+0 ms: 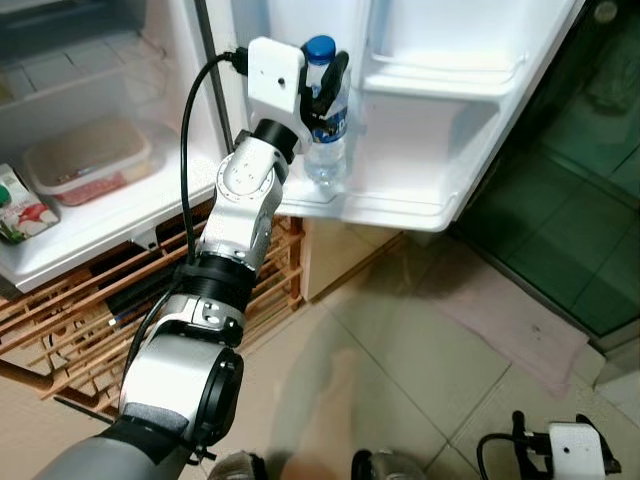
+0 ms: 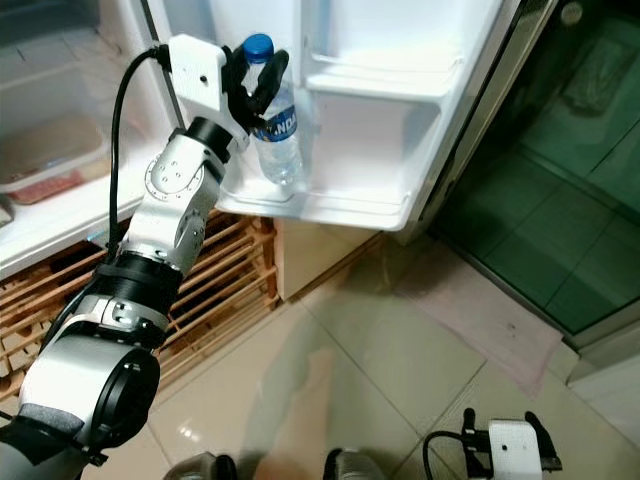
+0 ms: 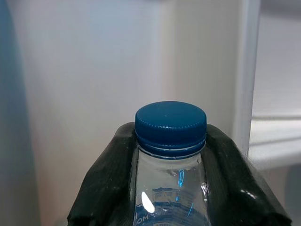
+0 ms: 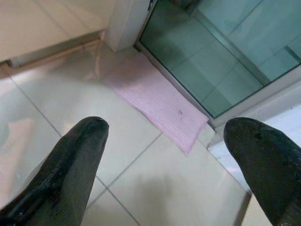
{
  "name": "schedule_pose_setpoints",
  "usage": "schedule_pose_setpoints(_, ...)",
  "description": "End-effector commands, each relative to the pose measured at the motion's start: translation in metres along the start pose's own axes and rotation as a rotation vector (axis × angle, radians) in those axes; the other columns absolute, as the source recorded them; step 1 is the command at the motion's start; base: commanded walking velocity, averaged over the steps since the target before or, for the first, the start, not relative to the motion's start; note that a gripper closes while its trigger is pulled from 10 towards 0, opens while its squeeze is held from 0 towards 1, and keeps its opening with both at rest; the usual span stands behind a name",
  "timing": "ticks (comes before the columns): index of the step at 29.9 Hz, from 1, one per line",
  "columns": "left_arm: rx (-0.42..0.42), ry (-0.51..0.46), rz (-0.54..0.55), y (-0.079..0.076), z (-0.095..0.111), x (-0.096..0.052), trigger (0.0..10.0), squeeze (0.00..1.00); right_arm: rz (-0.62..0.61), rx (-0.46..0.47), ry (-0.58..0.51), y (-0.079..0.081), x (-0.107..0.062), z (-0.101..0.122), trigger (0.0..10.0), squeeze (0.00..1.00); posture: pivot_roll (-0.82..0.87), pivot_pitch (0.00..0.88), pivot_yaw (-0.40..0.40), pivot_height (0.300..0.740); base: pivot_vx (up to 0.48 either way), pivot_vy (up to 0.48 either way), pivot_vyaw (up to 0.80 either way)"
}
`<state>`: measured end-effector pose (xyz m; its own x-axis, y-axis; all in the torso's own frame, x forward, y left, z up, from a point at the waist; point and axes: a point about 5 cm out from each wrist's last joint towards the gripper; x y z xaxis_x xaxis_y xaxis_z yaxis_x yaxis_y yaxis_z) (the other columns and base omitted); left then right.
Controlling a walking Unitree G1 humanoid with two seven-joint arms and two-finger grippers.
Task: Restocking fridge
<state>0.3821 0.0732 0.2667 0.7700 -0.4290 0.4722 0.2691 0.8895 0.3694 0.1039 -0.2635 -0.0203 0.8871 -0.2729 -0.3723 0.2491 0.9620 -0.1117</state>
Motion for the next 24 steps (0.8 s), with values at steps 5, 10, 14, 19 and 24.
schedule_pose_setpoints(5,0.101,-0.131,-0.093,-0.016,0.016,0.008,10.0,0.00,-0.023,-0.017,0.031,-0.010,-0.026,0.003,10.0,0.00,-0.27,0.241,-0.035,0.740,0.000,0.000,0.00)
schedule_pose_setpoints(10,0.136,-0.092,-0.159,-0.029,0.001,0.002,10.0,0.00,-0.031,-0.020,0.048,-0.012,-0.042,0.002,10.0,0.00,-0.28,0.257,-0.036,0.740,0.000,0.000,0.00)
schedule_pose_setpoints(14,0.132,-0.039,-0.206,-0.036,-0.011,-0.001,10.0,1.00,-0.036,-0.019,0.065,-0.013,-0.047,0.003,10.0,0.00,-0.27,0.262,-0.038,0.740,0.000,0.000,0.00)
schedule_pose_setpoints(19,0.117,0.018,-0.225,-0.040,-0.018,-0.001,10.0,1.00,-0.038,-0.020,0.081,-0.013,-0.051,0.004,10.0,0.00,-0.27,0.258,-0.038,0.740,0.000,0.000,0.00)
schedule_pose_setpoints(24,0.099,0.036,-0.228,-0.041,-0.021,0.000,10.0,1.00,-0.036,-0.021,0.087,-0.012,-0.051,0.004,10.0,0.00,-0.26,0.245,-0.036,0.740,0.000,0.000,0.00)
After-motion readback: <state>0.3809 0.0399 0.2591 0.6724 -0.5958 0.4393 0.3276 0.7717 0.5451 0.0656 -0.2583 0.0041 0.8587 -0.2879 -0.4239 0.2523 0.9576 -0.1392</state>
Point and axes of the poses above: a point about 5 cm out from each wrist's last joint towards the gripper, its own x axis pointing out of the wrist towards the gripper, its own z axis along the axis of the wrist's last joint, y = z × x, and after that the axes turned 15 degrees about x, right-handed
